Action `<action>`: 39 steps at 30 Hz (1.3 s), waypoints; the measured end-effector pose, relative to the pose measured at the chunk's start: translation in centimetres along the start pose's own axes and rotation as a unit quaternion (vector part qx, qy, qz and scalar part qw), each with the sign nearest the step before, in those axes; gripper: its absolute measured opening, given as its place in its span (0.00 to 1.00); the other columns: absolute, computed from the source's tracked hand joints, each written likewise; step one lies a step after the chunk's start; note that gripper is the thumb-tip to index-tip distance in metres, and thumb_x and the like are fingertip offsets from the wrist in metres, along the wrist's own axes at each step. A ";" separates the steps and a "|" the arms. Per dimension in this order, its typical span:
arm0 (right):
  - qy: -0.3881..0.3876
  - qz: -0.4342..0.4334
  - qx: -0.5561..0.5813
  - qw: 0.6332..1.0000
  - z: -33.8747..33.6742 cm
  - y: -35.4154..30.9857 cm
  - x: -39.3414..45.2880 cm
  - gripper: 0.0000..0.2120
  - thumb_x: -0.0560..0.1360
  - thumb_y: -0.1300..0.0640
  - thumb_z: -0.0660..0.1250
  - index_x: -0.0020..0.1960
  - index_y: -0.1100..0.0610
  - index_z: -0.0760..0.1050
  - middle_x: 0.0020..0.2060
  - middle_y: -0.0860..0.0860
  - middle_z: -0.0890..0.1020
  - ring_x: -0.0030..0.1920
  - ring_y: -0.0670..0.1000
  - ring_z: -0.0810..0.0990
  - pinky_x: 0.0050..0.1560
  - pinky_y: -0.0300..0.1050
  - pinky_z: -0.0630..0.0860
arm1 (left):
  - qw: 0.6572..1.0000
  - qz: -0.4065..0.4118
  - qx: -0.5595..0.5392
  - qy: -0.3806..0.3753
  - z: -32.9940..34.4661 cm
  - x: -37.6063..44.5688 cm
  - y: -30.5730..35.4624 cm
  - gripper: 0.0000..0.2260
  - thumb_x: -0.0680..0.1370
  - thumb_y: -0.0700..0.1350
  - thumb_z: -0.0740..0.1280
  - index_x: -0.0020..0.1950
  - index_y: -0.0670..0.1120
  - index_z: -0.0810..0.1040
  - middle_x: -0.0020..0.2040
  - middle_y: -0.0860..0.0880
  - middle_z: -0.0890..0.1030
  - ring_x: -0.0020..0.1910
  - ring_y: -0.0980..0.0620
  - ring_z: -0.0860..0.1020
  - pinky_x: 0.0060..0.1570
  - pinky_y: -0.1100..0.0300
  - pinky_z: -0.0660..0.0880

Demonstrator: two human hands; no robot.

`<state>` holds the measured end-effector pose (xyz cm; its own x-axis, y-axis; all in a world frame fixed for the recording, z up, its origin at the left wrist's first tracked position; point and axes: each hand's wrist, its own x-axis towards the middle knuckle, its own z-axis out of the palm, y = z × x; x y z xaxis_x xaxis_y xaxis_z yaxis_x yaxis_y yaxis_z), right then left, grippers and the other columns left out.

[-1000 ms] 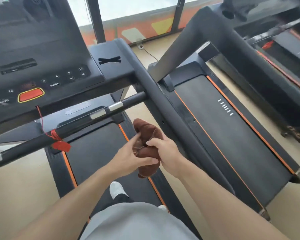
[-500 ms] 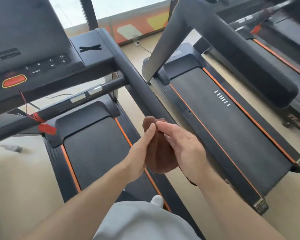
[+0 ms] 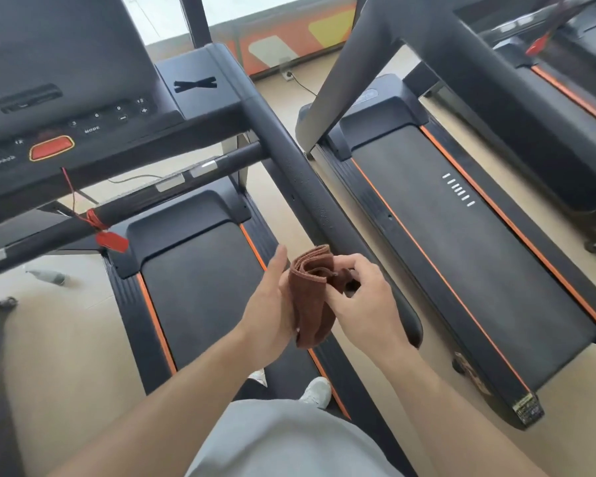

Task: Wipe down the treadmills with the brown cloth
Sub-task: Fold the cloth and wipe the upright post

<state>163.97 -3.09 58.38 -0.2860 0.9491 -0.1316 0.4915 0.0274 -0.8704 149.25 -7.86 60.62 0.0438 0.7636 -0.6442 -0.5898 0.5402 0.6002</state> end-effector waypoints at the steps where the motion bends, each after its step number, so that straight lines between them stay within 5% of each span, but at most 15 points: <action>1: -0.003 -0.008 -0.019 1.000 0.2 0.0 -0.1 0.09 0.75 0.51 0.74 0.54 0.44 0.79 0.50 0.38 0.82 0.58 0.45 0.77 0.58 0.51 0.77 | 1.000 0.000 0.003 0.010 -0.2 0.1 0.2 0.30 0.74 0.66 0.61 0.67 0.47 0.81 0.62 0.41 0.83 0.66 0.40 0.79 0.70 0.42 0.71; 6: -0.008 -0.035 0.004 0.999 1.3 -0.1 -0.1 0.07 0.74 0.52 0.75 0.49 0.47 0.78 0.50 0.40 0.83 0.58 0.48 0.80 0.58 0.54 0.77 | 0.994 0.008 0.077 0.071 -1.3 0.9 0.8 0.08 0.81 0.50 0.67 0.54 0.53 0.86 0.55 0.44 0.86 0.61 0.39 0.81 0.64 0.39 0.76; 14: -0.004 -0.039 0.044 0.998 1.4 -0.8 0.0 0.12 0.74 0.54 0.77 0.41 0.53 0.74 0.56 0.37 0.83 0.61 0.45 0.80 0.63 0.51 0.76 | 0.993 0.032 0.090 0.063 -2.8 1.2 1.9 0.10 0.82 0.44 0.66 0.58 0.47 0.86 0.55 0.42 0.86 0.56 0.43 0.84 0.58 0.49 0.80; 19: -0.015 -0.027 0.002 1.000 1.2 -0.8 0.7 0.16 0.73 0.50 0.78 0.59 0.46 0.79 0.46 0.41 0.83 0.53 0.45 0.81 0.57 0.42 0.78 | 0.992 0.020 0.099 0.074 -3.3 1.2 2.0 0.09 0.81 0.43 0.66 0.55 0.45 0.86 0.52 0.42 0.87 0.51 0.45 0.84 0.51 0.54 0.80; 22: 0.030 -0.048 -0.038 0.998 1.5 -0.3 0.6 0.08 0.72 0.46 0.77 0.48 0.46 0.82 0.45 0.40 0.82 0.53 0.48 0.79 0.53 0.52 0.79 | 0.991 0.016 0.110 0.081 -3.6 1.4 2.3 0.10 0.80 0.44 0.68 0.56 0.41 0.85 0.54 0.38 0.85 0.53 0.42 0.83 0.56 0.49 0.78; 27: 0.055 -0.080 -0.064 0.993 1.5 -0.3 0.8 0.11 0.72 0.52 0.79 0.42 0.52 0.77 0.55 0.41 0.81 0.62 0.45 0.76 0.60 0.40 0.74 | 0.985 0.045 0.138 0.095 -4.1 2.1 3.0 0.06 0.80 0.46 0.71 0.50 0.43 0.84 0.44 0.42 0.85 0.44 0.46 0.83 0.45 0.53 0.78; 32: 0.031 -0.050 -0.008 0.998 0.8 -0.4 0.9 0.11 0.78 0.52 0.72 0.44 0.51 0.70 0.34 0.46 0.80 0.35 0.49 0.78 0.37 0.53 0.78 | 0.951 0.112 0.222 0.184 -5.7 2.9 3.4 0.06 0.81 0.47 0.69 0.49 0.46 0.83 0.42 0.46 0.86 0.46 0.43 0.84 0.48 0.46 0.81; 35: 0.056 -0.055 0.014 0.997 0.0 -0.5 0.6 0.10 0.80 0.57 0.71 0.46 0.47 0.70 0.34 0.45 0.78 0.34 0.48 0.77 0.35 0.44 0.76 | 0.923 0.138 0.271 0.238 -6.9 3.0 4.2 0.10 0.75 0.50 0.73 0.42 0.43 0.81 0.41 0.42 0.85 0.47 0.39 0.84 0.54 0.40 0.82; 39: 0.066 -0.010 0.014 0.998 -1.1 -0.4 -0.4 0.05 0.82 0.60 0.67 0.52 0.50 0.75 0.43 0.40 0.81 0.47 0.45 0.81 0.47 0.32 0.72 | 0.896 0.151 0.332 0.253 -7.8 3.9 4.7 0.12 0.74 0.46 0.73 0.40 0.37 0.78 0.43 0.42 0.86 0.43 0.49 0.81 0.44 0.57 0.75</action>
<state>164.79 -3.08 59.31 -0.1835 0.9816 -0.0530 0.4627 0.0386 -0.8857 140.34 -5.14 57.24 -0.5079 0.7428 -0.4363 0.1035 0.5554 0.8251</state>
